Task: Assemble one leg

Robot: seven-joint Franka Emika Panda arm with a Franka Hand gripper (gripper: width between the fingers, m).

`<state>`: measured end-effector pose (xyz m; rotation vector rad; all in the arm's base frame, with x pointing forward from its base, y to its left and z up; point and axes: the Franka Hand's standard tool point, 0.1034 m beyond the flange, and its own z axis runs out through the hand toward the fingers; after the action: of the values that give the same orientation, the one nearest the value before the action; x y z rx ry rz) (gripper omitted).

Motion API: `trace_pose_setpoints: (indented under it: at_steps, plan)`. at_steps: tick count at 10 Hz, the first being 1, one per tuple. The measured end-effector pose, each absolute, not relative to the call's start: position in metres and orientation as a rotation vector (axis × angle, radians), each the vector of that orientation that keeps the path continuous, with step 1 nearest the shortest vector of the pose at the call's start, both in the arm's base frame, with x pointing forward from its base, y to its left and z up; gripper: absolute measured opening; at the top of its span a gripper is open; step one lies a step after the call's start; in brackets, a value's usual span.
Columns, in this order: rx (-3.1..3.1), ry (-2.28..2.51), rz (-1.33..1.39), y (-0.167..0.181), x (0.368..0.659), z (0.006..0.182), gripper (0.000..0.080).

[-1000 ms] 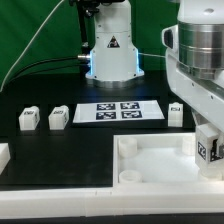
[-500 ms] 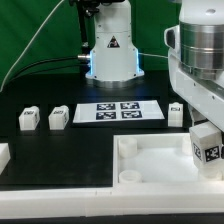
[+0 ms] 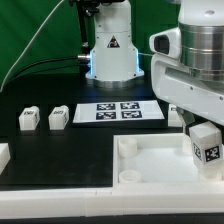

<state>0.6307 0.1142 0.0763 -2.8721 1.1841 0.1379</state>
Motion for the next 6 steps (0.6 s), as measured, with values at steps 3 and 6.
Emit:
trace_pose_setpoints:
  at_steps: [3, 6]
  plan:
    - [-3.015, 0.689, 0.125, 0.1101, 0.6318, 0.0767, 0.0649]
    - [-3.075, 0.195, 0.108, 0.1063, 0.6333, 0.0774, 0.0649]
